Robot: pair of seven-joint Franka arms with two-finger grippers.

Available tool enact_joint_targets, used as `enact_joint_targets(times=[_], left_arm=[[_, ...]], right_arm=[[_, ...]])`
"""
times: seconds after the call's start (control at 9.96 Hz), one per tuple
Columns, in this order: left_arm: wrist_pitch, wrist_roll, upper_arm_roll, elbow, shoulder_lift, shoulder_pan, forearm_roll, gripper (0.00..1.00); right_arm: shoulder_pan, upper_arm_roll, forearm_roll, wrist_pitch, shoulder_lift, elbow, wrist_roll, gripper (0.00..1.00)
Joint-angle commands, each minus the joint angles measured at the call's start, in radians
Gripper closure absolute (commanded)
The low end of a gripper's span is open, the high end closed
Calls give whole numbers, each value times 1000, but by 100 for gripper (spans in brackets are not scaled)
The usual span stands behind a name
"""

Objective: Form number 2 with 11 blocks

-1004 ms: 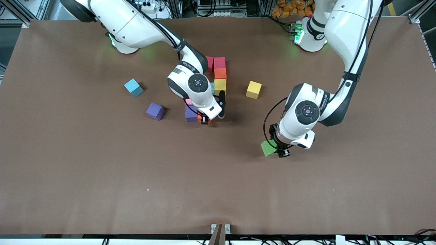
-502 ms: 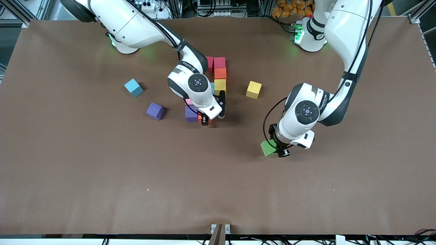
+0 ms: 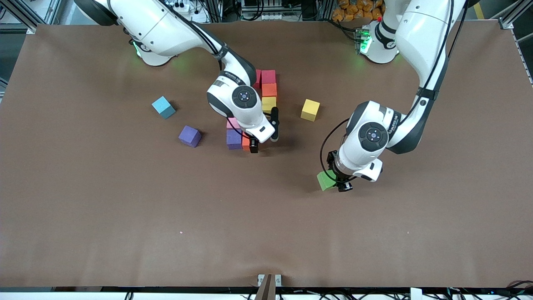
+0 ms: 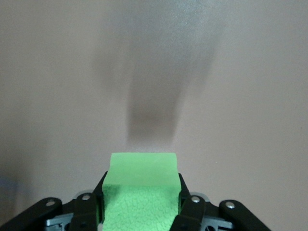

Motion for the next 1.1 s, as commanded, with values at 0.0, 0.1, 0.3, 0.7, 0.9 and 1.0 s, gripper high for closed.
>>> enact_joint_targets(times=[0.0,0.1,0.3,0.7,0.9,1.0], left_arm=[[-13,-8,2,-11,-2,-47,-23,100],[-15,-6,4,-10,10,-67,-15,100],[-13,8,4,-6,40,-131,-6,100],[-9,6,6,0,69,-275,-6,100],[-7,0,4,-3,83,-329,-6,100],[-4,0,4,-2,93,-349,-6,100]], right_arm=[[-63,60,-2,-84,-77,-20,3,0],[-101,86,26,-170,-121,-22,3,0],[-190,88,56,-288,-215,-22,3,0],[-454,89,60,-343,-314,-93,-12,0],[-573,89,64,-342,-343,-112,-11,0],[-623,89,84,-341,-346,-114,-14,0]])
